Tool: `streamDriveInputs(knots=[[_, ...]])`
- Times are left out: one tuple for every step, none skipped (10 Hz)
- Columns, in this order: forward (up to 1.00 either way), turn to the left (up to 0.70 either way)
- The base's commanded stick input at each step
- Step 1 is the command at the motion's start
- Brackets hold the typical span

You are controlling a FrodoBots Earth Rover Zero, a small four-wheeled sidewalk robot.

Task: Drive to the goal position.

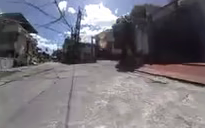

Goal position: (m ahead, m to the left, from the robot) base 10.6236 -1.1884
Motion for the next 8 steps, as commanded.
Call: streamDriveInputs(knots=[[1.00, 0.00], [1.00, 0.00], [1.00, 0.15], [1.00, 0.11], [1.00, 0.07], [1.00, 0.03], [1.00, 0.01], [1.00, 0.05]])
